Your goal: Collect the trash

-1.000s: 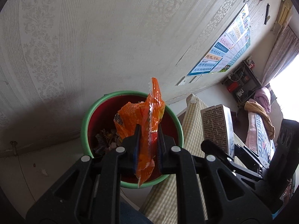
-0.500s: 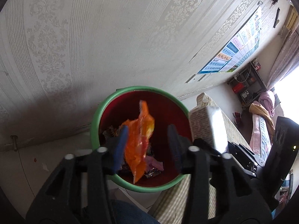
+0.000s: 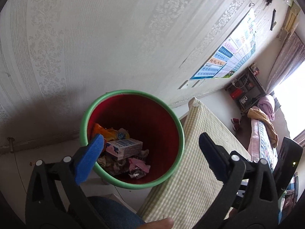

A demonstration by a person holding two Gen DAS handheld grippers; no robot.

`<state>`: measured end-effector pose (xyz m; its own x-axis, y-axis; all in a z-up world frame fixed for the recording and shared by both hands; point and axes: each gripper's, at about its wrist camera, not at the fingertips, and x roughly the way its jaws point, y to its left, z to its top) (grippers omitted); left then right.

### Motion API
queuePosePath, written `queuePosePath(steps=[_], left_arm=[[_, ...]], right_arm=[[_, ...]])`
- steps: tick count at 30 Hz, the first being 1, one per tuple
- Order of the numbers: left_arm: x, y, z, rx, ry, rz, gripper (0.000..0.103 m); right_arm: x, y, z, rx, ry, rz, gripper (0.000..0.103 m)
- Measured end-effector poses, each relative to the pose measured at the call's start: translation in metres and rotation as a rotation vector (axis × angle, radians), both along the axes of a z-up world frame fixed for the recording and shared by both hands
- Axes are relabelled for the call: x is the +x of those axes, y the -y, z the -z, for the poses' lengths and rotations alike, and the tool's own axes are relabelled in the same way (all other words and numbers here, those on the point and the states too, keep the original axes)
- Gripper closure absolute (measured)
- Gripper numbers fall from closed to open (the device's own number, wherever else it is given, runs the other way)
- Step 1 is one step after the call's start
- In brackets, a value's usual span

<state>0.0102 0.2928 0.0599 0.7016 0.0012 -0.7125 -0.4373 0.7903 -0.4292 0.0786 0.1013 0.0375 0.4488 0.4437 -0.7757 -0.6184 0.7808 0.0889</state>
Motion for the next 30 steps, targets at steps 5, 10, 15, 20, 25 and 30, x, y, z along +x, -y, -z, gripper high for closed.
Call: queuePosePath(steps=[5,10,15,20,25,30], left_arm=[[0.004,0.051,-0.003,-0.004,0.006,0.092,0.006],[0.008,0.117,-0.011,0.035,0.023,0.215,0.006],[0.009,0.176,-0.020,0.099,0.054,0.321,0.006],[0.003,0.220,-0.021,0.174,0.104,0.402,0.006],[-0.013,0.257,-0.007,0.267,0.164,0.488,0.006],[-0.025,0.281,0.015,0.294,0.187,0.524,0.006]], right_arm=[[-0.012,0.062,-0.009,0.018,0.024,0.110,0.010],[-0.030,0.131,-0.023,0.024,0.081,0.222,0.010],[-0.049,0.198,-0.036,0.035,0.141,0.335,0.010],[-0.069,0.261,-0.043,0.050,0.182,0.465,0.010],[-0.093,0.304,-0.034,0.045,0.224,0.555,0.010],[-0.115,0.319,-0.012,0.053,0.240,0.611,0.010]])
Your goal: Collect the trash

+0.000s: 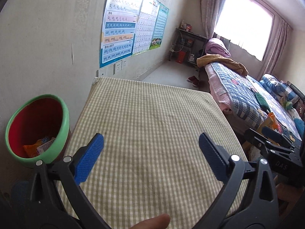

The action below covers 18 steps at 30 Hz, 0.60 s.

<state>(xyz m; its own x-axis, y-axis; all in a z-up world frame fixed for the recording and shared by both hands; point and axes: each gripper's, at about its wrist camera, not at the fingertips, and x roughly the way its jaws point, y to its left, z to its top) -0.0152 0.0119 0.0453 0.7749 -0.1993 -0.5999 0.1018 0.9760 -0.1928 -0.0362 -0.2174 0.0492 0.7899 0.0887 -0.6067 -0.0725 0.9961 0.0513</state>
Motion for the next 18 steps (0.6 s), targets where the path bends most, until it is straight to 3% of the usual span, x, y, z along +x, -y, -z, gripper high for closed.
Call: queuePosePath(steps=[7,18], left_arm=[[0.001,0.008,0.019,0.084,0.005,-0.013,0.006],[0.006,0.014,0.025,0.124,-0.005,-0.031,0.005]], right_arm=[[-0.002,-0.001,0.020,-0.009,-0.020,0.027,0.008],[0.002,-0.002,0.029,-0.044,-0.020,0.058,0.008]])
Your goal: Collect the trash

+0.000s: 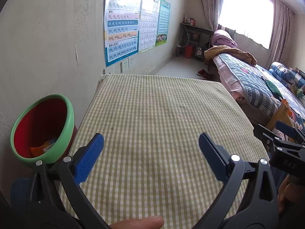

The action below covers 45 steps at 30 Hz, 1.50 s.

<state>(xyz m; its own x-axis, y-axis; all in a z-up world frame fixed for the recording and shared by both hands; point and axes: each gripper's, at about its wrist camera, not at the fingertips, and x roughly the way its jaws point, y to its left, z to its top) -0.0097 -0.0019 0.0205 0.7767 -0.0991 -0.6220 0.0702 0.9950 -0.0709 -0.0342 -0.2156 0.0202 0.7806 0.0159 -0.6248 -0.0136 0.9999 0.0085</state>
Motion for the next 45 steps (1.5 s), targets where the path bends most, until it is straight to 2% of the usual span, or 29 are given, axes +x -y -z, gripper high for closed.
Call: queuePosePath(steps=[11,40,45], left_arm=[[0.003,-0.007,0.005,-0.021,-0.020,-0.017,0.005],[0.002,-0.004,0.009,-0.012,-0.022,-0.011,0.005],[0.002,0.000,0.011,0.015,-0.023,-0.010,0.005]], right_arm=[[0.002,-0.008,0.005,-0.018,-0.005,-0.018,0.007],[0.004,-0.015,0.009,-0.025,-0.018,-0.029,0.007],[0.003,-0.015,0.010,-0.027,-0.019,-0.030,0.007]])
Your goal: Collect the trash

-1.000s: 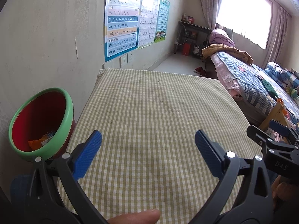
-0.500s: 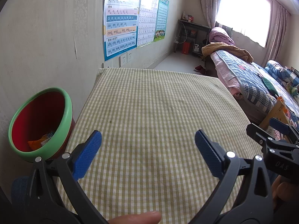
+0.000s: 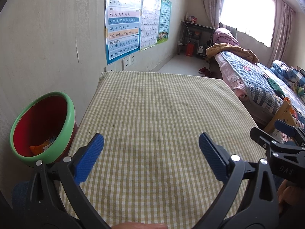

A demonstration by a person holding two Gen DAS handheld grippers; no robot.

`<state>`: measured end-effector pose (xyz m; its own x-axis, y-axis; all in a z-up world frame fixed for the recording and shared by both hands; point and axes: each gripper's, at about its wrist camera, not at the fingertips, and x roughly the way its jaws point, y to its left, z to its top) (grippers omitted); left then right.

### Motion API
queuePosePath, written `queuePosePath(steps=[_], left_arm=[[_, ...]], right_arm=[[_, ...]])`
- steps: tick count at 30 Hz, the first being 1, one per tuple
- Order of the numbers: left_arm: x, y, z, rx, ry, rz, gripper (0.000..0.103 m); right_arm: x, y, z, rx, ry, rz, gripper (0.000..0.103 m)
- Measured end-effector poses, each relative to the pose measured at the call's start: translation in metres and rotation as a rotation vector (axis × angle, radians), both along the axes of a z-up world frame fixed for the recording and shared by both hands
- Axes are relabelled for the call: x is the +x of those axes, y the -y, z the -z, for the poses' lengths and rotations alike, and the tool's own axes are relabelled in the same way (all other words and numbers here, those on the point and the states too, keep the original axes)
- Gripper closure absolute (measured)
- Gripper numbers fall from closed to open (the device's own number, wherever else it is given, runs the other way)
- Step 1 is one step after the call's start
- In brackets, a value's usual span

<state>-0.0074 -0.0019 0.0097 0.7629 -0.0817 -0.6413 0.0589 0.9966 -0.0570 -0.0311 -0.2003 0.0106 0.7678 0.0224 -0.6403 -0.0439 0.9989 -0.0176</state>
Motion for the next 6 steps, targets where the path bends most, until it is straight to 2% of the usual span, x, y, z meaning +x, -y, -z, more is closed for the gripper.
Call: queuePosePath(steps=[6], left_arm=[[0.0030,-0.0019,0.0021,-0.007,-0.019,-0.006,0.005]], right_arm=[[0.0001,0.0002,0.0006,-0.002,-0.001,-0.004,0.007]])
